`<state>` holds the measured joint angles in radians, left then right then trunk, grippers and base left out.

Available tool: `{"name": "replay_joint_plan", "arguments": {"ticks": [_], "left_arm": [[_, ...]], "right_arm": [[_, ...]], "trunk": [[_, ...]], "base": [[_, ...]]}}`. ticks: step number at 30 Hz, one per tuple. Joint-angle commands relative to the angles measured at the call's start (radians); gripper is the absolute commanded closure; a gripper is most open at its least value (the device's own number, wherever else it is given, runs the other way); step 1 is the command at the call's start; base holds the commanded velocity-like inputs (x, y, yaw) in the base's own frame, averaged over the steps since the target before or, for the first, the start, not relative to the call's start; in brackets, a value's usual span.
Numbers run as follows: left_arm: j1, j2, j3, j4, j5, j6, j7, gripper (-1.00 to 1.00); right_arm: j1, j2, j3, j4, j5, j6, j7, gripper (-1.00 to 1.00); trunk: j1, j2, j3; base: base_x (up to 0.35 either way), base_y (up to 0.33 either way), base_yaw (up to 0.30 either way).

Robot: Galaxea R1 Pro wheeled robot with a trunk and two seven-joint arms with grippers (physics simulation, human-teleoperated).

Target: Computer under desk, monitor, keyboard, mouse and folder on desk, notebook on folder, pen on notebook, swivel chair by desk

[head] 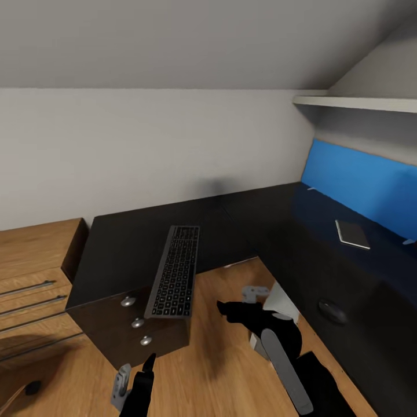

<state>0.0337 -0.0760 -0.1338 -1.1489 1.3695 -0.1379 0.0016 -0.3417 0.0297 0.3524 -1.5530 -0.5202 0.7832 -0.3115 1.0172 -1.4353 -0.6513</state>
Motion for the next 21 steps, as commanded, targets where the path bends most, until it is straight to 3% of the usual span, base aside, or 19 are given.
{"name": "replay_joint_plan", "arguments": {"ticks": [1,6,9,14,21], "left_arm": [[0.000,0.000,-0.002,-0.002,0.010,-0.006,-0.001,-1.00],[-0.012,-0.010,-0.001,-0.005,0.011,-0.012,0.015,-1.00],[-0.033,-0.025,-0.001,-0.005,0.011,-0.015,0.043,-1.00],[-0.068,-0.050,-0.002,0.009,0.009,-0.070,0.087,-1.00],[-0.172,-0.077,-0.007,0.050,0.020,-0.162,0.120,-1.00]], "right_arm": [[0.001,0.001,0.004,0.021,-0.009,0.001,-0.012,-1.00],[-0.012,0.020,0.010,0.222,-0.006,-0.034,-0.016,-1.00],[-0.038,0.052,0.011,0.363,-0.005,-0.111,-0.017,-1.00],[-0.080,0.075,0.010,0.532,-0.004,-0.200,-0.013,-1.00],[-0.127,0.084,0.010,0.654,-0.005,-0.265,-0.009,-1.00]], "trunk": [[0.004,-0.008,-0.004],[0.023,-0.043,-0.020],[0.035,-0.064,-0.029],[0.054,-0.099,-0.045],[0.081,-0.148,-0.067]], "base": [[0.000,0.000,0.000],[0.000,0.000,0.000],[0.000,0.000,0.000],[0.000,0.000,0.000],[0.000,0.000,0.000]]}}
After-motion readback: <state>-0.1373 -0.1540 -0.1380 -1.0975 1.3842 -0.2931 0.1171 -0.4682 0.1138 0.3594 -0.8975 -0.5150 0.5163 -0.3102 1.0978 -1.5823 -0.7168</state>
